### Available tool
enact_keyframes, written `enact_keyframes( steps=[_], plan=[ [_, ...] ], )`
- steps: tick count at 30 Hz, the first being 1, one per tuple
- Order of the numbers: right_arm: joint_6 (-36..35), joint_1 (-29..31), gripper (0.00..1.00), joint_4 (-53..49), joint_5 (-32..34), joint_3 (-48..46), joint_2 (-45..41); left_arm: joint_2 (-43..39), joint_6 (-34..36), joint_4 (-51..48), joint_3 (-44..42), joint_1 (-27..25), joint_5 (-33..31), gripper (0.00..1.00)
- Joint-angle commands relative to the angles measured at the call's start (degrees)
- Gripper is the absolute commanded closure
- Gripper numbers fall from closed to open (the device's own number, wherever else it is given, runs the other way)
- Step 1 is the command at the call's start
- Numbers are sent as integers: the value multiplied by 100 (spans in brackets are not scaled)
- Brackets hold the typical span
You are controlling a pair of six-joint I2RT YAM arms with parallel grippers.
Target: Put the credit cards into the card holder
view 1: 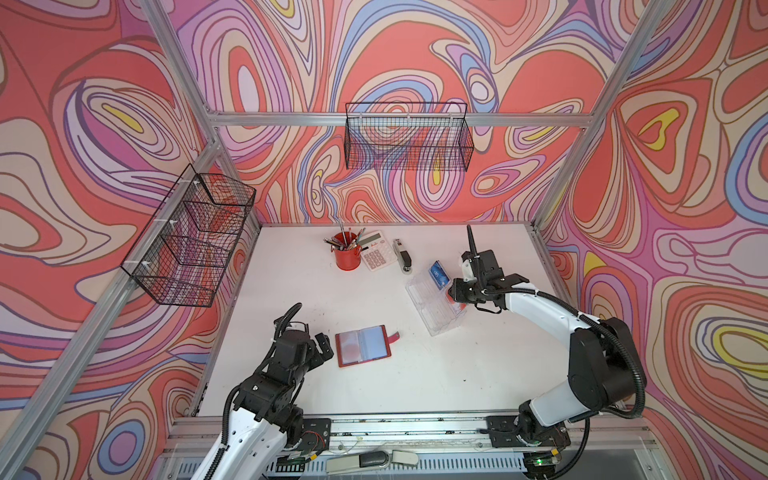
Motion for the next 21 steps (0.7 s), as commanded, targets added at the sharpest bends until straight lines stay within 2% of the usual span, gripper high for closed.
enact_keyframes(
  steps=[1, 10, 21],
  plan=[
    [60, -136, 71, 47, -131, -157, -26, 24, 28, -54, -61, -8, -34, 0],
    [26, -140, 60, 44, 121, -282, -546, 26, 28, -52, -68, -10, -21, 0],
    [-26, -139, 68, 124, -183, -343, -674, 59, 28, -51, -63, -8, -34, 0]
  ],
)
